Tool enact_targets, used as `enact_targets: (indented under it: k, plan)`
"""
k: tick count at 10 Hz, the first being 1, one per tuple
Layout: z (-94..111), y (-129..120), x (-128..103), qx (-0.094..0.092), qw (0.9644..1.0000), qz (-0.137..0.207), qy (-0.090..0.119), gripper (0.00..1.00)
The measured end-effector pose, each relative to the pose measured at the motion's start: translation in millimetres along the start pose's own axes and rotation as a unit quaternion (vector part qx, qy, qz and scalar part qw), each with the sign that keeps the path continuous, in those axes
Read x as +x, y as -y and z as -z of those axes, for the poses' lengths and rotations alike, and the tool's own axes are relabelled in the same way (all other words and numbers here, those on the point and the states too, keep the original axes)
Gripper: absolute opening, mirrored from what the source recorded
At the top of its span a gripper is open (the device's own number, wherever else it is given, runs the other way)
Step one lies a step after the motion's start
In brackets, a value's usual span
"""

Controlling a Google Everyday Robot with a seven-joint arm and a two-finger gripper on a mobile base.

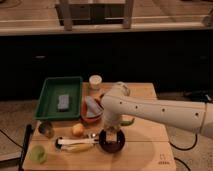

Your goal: Place eraser in purple bowl

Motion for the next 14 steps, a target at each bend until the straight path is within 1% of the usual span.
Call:
enact_targets:
  k: [5,9,10,11,13,14]
  plan:
    - [-2.7,-2.9,-3.7,-0.001,1.0,-0.002,0.0,0.0]
    - [-5.8,-3.5,-5.4,-0.001,0.9999,-0.005,-0.011,0.0]
    - [-7.1,-4.1,-5.5,-0.002,0.9999,-0.006,-0.013,0.02]
    - [-7.9,-5.2,-5.6,-0.002,0.9999,-0.008,-0.015,0.07]
    - [-9.5,-6.7,-6.3,0.0,0.9998,-0.011,-0.017,0.3]
    - [-10.1,-7.2,-6.7,0.0,0.9998,-0.011,-0.016,0.37]
